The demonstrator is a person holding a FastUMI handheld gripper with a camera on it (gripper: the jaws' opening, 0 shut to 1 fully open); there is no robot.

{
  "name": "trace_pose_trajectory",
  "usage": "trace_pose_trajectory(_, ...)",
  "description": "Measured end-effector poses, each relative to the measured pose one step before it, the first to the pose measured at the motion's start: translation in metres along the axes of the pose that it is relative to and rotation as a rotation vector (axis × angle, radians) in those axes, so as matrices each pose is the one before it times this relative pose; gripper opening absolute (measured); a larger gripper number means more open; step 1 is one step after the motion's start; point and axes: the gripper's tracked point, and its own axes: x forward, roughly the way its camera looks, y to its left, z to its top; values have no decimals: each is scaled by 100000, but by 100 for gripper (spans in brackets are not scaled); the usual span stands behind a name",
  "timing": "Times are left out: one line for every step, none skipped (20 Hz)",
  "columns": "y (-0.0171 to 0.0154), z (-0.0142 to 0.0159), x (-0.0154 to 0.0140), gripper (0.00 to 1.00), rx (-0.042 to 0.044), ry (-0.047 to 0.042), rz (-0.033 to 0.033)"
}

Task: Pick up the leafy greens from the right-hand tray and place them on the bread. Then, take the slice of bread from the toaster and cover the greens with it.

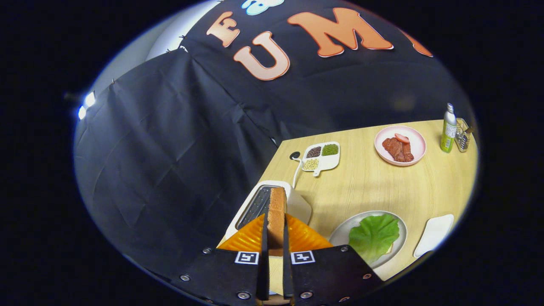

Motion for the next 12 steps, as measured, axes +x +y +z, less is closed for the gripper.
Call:
trace_pose_trajectory(-1207, -288, -301, 13, 831, -583, -955)
trace_pose_trajectory(-1069, -286, -317, 13, 802, -497, -382)
trace_pose_trajectory(-1153, -264, -303, 13, 1097, -465, -636)
trace_pose_trajectory(-992, -417, -193, 13, 629, 103, -296)
trace_pose_trajectory(-1127, -402, -172, 13, 785, -43, -408)
trace_pose_trajectory(-1191, -422, 71, 13, 520, -493, -524)
trace_pose_trajectory(-1399, -525, 6, 13, 1023, 171, -830)
trace_pose_trajectory(-1028, -791, -51, 13, 1104, 1034, -206)
trace_pose_trajectory(-994, -634, 294, 13, 1451, 724, 284)
trace_pose_trajectory(-816, -505, 222, 13, 1331, 791, 855)
trace_pose_trajectory(-597, -428, 121, 13, 1082, 341, 1271)
trace_pose_trajectory(-560, -102, -39, 13, 897, -319, 703)
